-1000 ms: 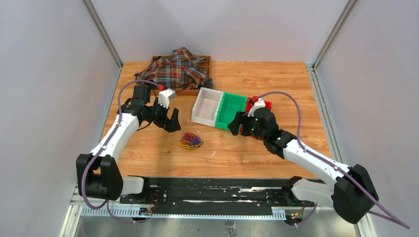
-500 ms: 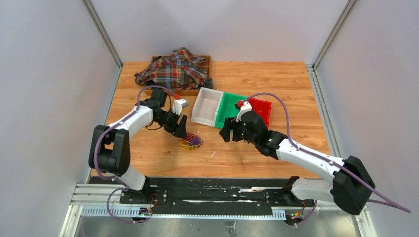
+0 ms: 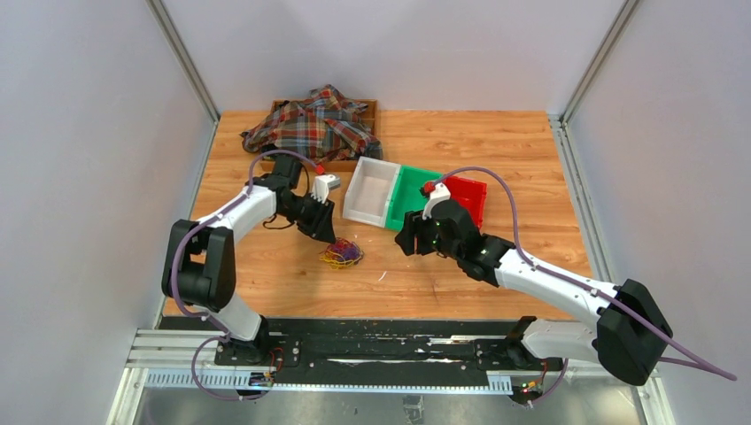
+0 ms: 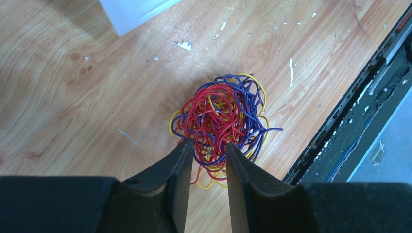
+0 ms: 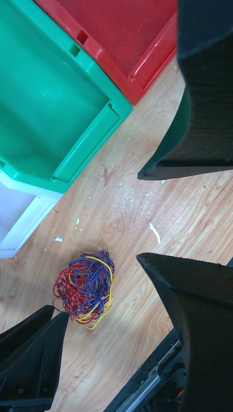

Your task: Untangle the cables

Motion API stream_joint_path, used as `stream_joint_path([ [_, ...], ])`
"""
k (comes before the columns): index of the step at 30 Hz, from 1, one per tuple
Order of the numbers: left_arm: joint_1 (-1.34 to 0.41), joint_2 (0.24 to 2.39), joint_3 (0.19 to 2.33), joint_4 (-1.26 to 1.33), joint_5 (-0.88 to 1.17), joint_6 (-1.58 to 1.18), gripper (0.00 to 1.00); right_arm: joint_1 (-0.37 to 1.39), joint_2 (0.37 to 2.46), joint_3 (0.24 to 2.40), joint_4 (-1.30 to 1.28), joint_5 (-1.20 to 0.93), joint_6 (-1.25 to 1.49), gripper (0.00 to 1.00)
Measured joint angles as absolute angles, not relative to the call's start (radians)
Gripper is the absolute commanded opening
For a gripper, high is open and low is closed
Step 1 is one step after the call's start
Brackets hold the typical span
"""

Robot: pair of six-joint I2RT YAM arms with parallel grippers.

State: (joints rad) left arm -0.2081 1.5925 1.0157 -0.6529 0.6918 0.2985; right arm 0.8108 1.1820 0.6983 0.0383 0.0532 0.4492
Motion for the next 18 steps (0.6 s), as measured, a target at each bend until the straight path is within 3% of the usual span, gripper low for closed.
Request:
stream_joint_path([
  [8, -0.211, 1.61, 1.015, -0.653, 0.698, 0.295, 0.36, 0.811, 1.174, 0.698, 0.027, 0.053, 0.447, 0.54],
  [10, -0.211, 1.623, 1.015, -0.653, 0.698, 0.295, 0.31, 0.811, 1.17, 0.698, 0.025, 0.053, 0.447, 0.52],
  [15, -0.212, 1.652, 1.015, -0.654, 0.697, 0.295, 0.06, 0.811, 1.169, 0.699, 0.022, 0.053, 0.446, 0.51],
  [18, -0.212, 1.649, 1.015, -0.656, 0.696, 0.293, 0.01, 0.811, 1.169, 0.699, 0.02, 0.053, 0.446, 0.51],
])
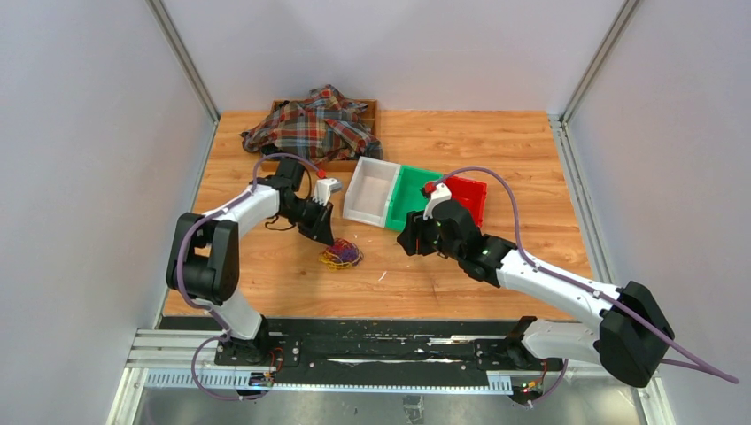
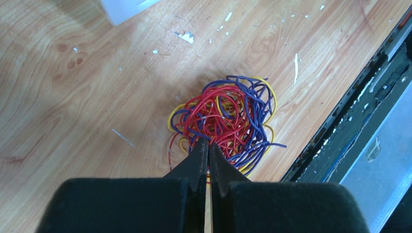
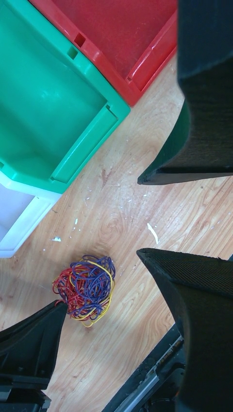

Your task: Untangle the cables

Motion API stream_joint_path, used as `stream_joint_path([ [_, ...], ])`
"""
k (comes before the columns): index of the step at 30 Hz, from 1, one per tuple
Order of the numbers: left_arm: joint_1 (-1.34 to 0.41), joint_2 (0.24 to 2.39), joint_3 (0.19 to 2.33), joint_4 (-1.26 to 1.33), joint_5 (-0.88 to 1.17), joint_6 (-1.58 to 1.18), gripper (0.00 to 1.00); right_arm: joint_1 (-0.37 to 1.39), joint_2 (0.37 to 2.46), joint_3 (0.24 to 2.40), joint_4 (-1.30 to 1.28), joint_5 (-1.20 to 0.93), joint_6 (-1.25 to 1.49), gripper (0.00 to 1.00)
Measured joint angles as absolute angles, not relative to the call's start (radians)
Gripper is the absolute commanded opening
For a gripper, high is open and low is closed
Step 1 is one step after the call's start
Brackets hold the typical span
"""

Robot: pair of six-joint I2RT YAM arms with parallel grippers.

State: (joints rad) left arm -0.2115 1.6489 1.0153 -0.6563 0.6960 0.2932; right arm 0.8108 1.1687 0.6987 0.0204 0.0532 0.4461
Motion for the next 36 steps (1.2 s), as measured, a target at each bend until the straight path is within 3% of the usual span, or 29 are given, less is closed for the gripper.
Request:
stream_joint_path([
  [10, -0.212, 1.448, 1.021, -0.702, 0.688, 0.23, 0.01, 0.859, 1.222, 0.73, 0.095, 0.052, 0.424, 0.78],
  [36, -0.214, 1.248, 1.14, -0.819, 0.848, -0.053, 0.01, 0.988, 1.406, 0.808, 0.528, 0.016, 0.405, 0.79],
])
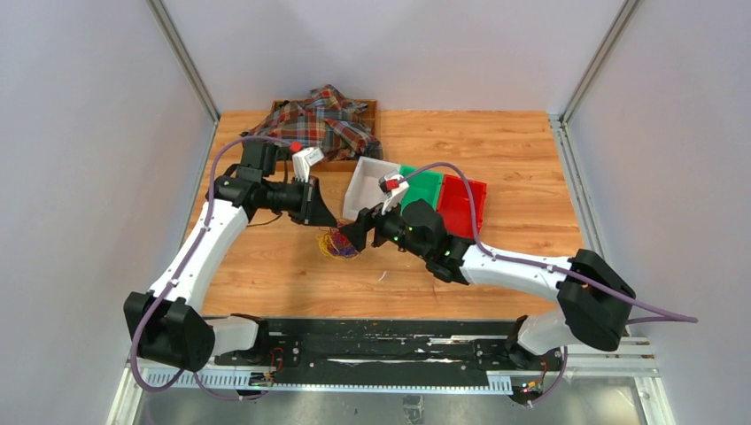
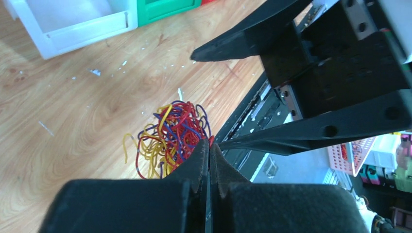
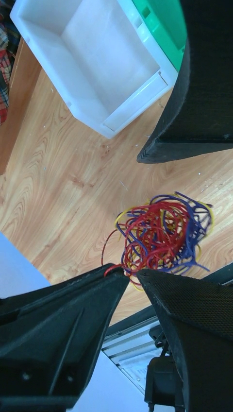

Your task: Untangle the cables

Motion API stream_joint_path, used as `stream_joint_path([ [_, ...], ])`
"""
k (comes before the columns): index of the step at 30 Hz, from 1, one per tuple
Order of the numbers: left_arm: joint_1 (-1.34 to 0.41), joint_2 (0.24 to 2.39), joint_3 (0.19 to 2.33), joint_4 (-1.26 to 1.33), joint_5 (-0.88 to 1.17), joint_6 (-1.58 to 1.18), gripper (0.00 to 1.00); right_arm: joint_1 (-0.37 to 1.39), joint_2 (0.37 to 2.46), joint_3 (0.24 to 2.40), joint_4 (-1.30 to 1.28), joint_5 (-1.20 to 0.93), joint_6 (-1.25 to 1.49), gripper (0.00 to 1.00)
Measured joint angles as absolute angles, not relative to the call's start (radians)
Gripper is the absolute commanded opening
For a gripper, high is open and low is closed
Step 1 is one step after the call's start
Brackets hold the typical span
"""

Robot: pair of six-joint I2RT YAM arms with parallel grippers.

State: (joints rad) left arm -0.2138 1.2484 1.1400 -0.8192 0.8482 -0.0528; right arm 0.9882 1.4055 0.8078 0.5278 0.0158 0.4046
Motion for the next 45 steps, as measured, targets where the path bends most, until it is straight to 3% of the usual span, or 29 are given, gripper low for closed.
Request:
stream_joint_path([
  [23, -0.244, 1.248, 1.209, -0.818, 0.928, -0.17, 0.01, 0.992, 1.542, 0.811, 0.715, 0.05, 0.479, 0.76],
  [36, -0.251, 1.24, 1.377, -0.825, 1.045, -0.278, 0.01, 0.995, 1.622, 0.793, 0.834, 0.171, 0.478, 0.65],
  [45, -0.253, 1.193, 1.435, -0.844, 1.021, -0.268, 0.0, 0.995, 1.585, 0.686, 0.806, 0.187, 0.498, 0.56],
])
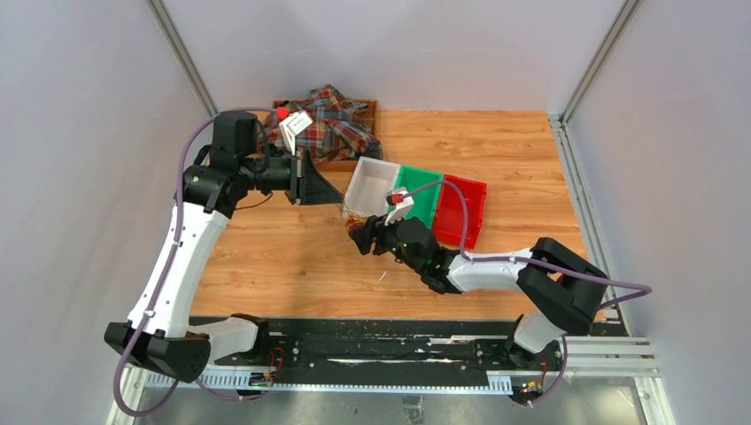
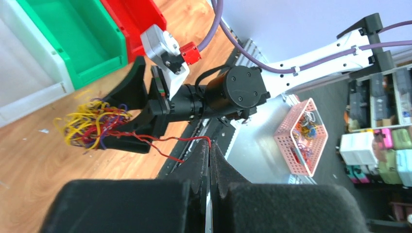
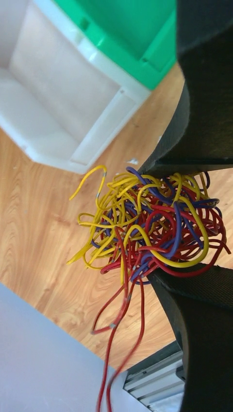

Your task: Untangle the cables

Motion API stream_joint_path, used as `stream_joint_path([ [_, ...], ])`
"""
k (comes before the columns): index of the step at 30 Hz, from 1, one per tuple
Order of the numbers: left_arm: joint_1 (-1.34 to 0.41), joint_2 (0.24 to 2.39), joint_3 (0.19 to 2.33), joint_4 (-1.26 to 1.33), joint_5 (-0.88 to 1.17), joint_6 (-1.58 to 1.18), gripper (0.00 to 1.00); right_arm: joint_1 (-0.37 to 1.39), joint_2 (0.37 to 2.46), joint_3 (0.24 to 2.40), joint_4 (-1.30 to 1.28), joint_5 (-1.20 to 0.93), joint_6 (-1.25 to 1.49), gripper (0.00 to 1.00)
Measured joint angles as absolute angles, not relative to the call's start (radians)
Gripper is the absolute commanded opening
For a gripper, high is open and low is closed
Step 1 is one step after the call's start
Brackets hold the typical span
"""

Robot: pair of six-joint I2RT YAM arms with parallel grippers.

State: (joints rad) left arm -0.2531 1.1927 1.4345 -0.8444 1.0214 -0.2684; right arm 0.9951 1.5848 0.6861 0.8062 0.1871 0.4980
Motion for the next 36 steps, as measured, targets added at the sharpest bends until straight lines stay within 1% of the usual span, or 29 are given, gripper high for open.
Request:
stream_joint_path([
  [2, -0.254, 1.193, 1.472, -0.867, 0.983, -0.246, 0.0, 0.995, 1.567, 0.66, 0.787, 0.186, 0.511, 0.54],
  [8, -0.258, 1.19, 1.633, -0.91, 0.821, -0.172, 0.0, 0.995, 1.514, 0.597, 0.748, 0.179, 0.573, 0.54],
  [16, -0.259, 1.197, 1.879, -0.927, 0.604, -0.121, 0.0, 0.995, 1.516, 0.589, 0.663, 0.169, 0.63, 0.48],
  [22, -0.259, 1.215, 2.031, -0.879, 0.378, -0.096, 0.0, 0.995, 1.541, 0.583, 0.551, 0.167, 0.671, 0.46],
  [27, -0.259, 1.179, 1.987, -0.796, 0.212, -0.085, 0.0, 0.995, 1.543, 0.578, 0.473, 0.169, 0.696, 0.45],
  [31, -0.259, 1.146, 1.883, -0.762, 0.149, -0.073, 0.0, 0.995, 1.515, 0.575, 0.435, 0.17, 0.706, 0.52],
  [34, -0.258, 1.127, 1.77, -0.758, 0.171, -0.068, 0.0, 0.995, 1.464, 0.563, 0.409, 0.168, 0.705, 0.57],
  [36, -0.259, 1.121, 1.694, -0.764, 0.201, -0.067, 0.0, 0.995, 1.423, 0.562, 0.384, 0.166, 0.698, 0.63],
])
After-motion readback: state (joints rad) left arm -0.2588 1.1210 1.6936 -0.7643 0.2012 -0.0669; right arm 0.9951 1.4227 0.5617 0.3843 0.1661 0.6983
